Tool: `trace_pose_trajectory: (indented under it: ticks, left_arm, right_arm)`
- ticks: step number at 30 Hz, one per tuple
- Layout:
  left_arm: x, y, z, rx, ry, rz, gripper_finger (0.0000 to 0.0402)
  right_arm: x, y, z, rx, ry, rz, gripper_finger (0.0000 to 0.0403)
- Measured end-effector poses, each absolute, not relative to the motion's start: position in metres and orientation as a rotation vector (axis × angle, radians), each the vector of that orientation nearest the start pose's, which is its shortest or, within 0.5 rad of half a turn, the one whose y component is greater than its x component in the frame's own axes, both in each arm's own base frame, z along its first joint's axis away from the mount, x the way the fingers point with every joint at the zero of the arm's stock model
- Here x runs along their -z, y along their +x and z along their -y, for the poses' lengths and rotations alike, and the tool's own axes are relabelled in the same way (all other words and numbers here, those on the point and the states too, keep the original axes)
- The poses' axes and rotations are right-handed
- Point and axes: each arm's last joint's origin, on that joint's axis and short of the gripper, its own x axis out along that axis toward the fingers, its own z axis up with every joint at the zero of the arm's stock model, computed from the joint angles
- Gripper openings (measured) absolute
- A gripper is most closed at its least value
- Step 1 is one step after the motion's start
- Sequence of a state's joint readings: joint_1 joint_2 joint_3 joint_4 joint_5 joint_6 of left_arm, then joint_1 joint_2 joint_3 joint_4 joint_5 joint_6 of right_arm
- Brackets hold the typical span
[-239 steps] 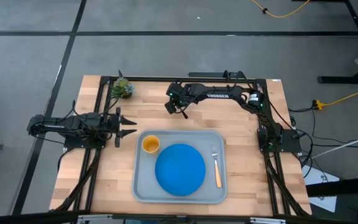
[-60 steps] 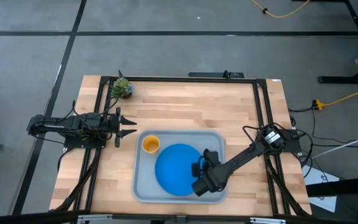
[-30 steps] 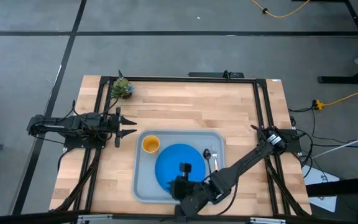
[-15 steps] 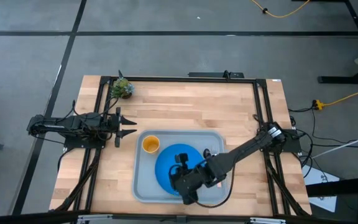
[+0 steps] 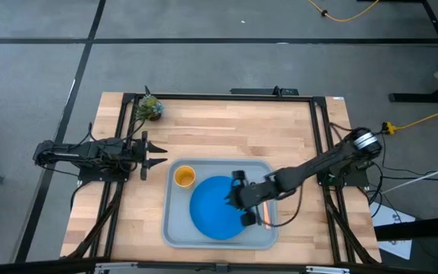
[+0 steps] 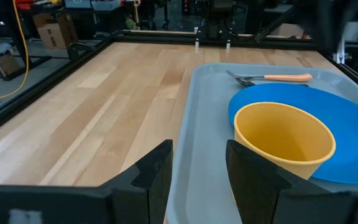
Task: Pick and place plate/cup/fork/spoon on tray
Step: Return to Home Position
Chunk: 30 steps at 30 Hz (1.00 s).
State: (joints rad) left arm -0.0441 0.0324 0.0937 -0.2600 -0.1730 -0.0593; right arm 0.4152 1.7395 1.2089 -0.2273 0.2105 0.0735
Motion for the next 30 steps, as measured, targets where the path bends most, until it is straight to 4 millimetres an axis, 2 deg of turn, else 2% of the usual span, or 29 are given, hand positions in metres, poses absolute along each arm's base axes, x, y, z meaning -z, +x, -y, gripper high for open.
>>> trace_pose_trajectory:
  ticks: [6, 11, 15, 20, 26, 30]
  left_arm:
    - [-0.168, 0.092, -0.001, -0.134, -0.038, -0.194, 0.0143]
    - [-0.168, 0.092, -0.001, -0.134, -0.038, -0.193, 0.0143]
    - [-0.168, 0.092, -0.001, -0.135, -0.037, -0.194, 0.0143]
    - [-0.168, 0.092, -0.001, -0.135, -0.037, -0.194, 0.0143]
    - [-0.168, 0.092, -0.001, -0.135, -0.037, -0.194, 0.0143]
    - [-0.168, 0.092, -0.001, -0.135, -0.037, -0.194, 0.0143]
  right_arm:
    - [-0.202, 0.300, -0.121, -0.129, -0.139, -0.642, 0.0075]
    - [-0.198, 0.267, -0.105, -0.073, -0.012, -0.589, 0.0075]
    - [-0.203, 0.251, -0.095, -0.084, 0.037, -0.565, 0.0075]
    - [-0.203, 0.236, -0.085, -0.110, 0.013, -0.540, 0.0075]
    - [-0.188, 0.210, -0.069, -0.140, 0.053, -0.507, 0.0075]
    - [-0.177, 0.191, -0.055, -0.170, 0.141, -0.443, 0.0075]
